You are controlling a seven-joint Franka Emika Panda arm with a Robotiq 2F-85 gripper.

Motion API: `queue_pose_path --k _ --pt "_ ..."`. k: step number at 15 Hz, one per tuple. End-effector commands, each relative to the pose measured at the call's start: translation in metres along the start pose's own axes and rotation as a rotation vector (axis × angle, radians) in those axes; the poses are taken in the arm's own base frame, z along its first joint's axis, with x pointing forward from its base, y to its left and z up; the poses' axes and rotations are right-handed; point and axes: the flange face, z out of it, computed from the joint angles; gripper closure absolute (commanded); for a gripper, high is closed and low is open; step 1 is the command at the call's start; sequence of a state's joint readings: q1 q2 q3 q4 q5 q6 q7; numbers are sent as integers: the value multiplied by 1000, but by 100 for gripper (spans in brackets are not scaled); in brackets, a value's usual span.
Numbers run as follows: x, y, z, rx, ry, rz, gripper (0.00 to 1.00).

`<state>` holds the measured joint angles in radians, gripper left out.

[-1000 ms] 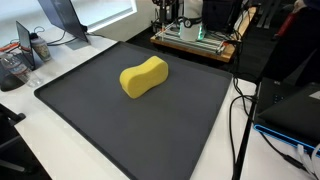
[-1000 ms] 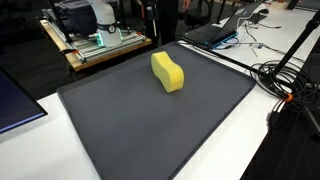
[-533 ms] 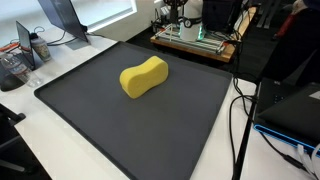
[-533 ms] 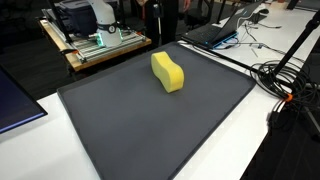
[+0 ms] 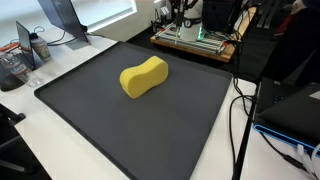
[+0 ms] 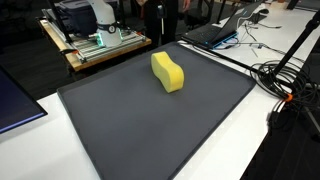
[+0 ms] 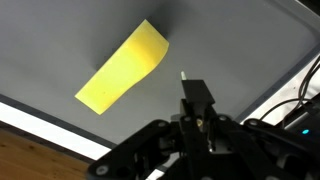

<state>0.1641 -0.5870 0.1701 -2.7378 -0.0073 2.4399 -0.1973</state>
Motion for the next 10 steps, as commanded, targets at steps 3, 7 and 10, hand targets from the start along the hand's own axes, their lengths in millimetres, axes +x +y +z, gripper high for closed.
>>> queue_pose_path --k 3,7,10 --pt "42 -65 18 -96 -29 -163 97" --pt "81 -82 25 -199 -44 -193 97" --pt "111 -79 31 -267 -66 -181 97"
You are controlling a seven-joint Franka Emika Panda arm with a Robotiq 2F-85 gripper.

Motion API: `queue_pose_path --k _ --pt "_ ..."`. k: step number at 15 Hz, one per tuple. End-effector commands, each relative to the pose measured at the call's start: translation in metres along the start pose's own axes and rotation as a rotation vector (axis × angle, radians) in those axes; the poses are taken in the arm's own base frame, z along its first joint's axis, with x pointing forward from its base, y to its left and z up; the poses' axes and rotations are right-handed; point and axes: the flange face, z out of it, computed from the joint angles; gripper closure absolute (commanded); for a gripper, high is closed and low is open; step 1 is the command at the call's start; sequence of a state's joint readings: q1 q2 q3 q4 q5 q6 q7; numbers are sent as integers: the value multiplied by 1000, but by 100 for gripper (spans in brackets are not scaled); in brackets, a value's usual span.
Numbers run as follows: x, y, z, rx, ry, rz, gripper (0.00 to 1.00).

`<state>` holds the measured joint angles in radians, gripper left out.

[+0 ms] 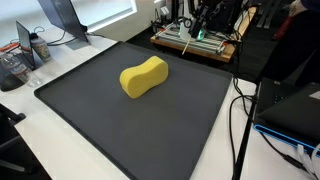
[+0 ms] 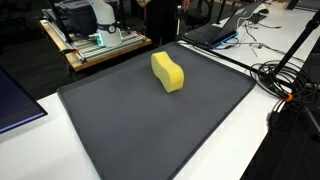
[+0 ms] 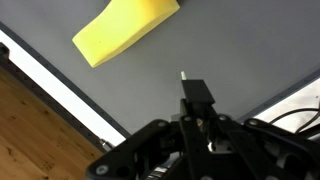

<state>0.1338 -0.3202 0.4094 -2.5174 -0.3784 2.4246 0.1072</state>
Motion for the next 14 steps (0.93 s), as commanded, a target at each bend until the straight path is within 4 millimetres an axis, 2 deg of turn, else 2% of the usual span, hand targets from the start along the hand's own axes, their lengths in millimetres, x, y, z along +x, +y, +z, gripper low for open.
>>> queue_pose_path --k 1,5,8,11,14 --pt "41 15 12 -61 -58 24 97" --pt "65 41 27 -38 -123 90 97" --pt "77 71 34 12 -136 158 97" --pt "79 102 35 68 -127 245 97" --pt "67 128 31 120 -116 313 97"
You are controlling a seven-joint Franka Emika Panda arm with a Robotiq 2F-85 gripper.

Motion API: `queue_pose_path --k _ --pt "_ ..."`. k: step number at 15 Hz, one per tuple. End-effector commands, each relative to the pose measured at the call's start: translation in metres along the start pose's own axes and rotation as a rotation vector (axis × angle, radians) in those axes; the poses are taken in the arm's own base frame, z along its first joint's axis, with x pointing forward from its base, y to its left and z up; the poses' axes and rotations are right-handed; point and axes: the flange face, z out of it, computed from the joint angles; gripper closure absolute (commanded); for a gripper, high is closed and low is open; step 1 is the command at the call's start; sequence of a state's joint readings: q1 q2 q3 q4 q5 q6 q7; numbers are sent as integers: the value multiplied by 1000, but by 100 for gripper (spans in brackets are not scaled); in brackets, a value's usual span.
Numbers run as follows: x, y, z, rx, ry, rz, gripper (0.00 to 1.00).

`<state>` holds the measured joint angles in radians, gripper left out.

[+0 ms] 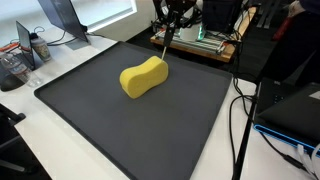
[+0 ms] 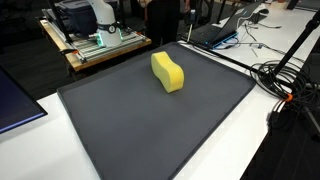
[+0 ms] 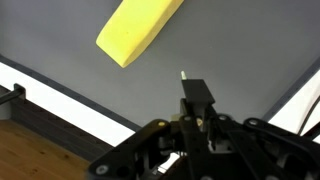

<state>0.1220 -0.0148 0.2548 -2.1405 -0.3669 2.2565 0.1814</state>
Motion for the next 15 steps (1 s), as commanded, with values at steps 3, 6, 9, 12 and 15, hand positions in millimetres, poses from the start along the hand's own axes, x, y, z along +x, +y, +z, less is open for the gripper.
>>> queue_pose_path --k 3,6,9,12,15 --pt "-15 45 -11 91 3 85 97" --pt "-29 70 -14 121 16 120 97" --pt "-45 88 -14 146 23 144 97" --pt "-63 94 -6 166 12 141 97" --pt "-75 91 9 158 6 127 97"
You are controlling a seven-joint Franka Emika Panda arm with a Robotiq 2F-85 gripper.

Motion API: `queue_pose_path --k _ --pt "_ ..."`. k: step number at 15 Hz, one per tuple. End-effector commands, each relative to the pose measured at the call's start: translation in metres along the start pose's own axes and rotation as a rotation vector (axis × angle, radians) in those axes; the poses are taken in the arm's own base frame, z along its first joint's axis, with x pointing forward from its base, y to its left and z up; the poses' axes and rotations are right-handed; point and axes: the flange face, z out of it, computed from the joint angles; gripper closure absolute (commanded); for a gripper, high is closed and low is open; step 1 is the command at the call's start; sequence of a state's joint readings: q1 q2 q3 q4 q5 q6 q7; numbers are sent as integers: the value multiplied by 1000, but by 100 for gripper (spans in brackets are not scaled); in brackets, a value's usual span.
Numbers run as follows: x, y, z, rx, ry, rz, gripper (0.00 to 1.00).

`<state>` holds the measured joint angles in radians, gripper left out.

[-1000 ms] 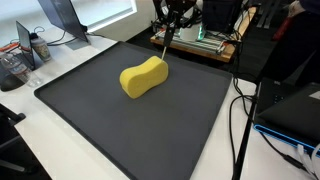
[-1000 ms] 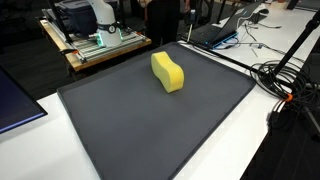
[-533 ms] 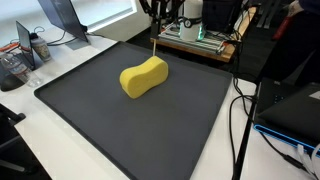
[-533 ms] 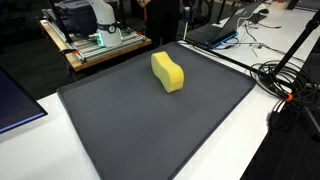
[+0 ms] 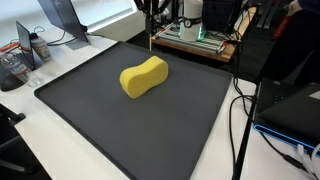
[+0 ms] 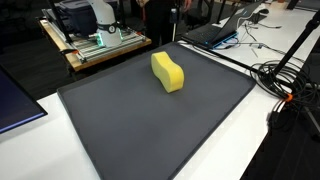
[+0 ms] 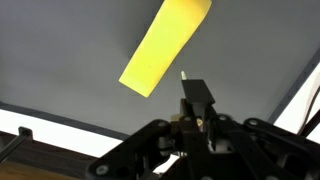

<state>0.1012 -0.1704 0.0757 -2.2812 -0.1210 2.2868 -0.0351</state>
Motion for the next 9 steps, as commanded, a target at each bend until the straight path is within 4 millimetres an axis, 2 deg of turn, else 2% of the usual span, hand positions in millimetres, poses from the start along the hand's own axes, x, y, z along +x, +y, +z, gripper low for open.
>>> queue_pose_path --k 1,5,9 --pt "-21 2 14 10 11 -14 97" --pt "-31 6 39 -1 18 -5 97" --pt "-35 13 54 -19 48 2 97"
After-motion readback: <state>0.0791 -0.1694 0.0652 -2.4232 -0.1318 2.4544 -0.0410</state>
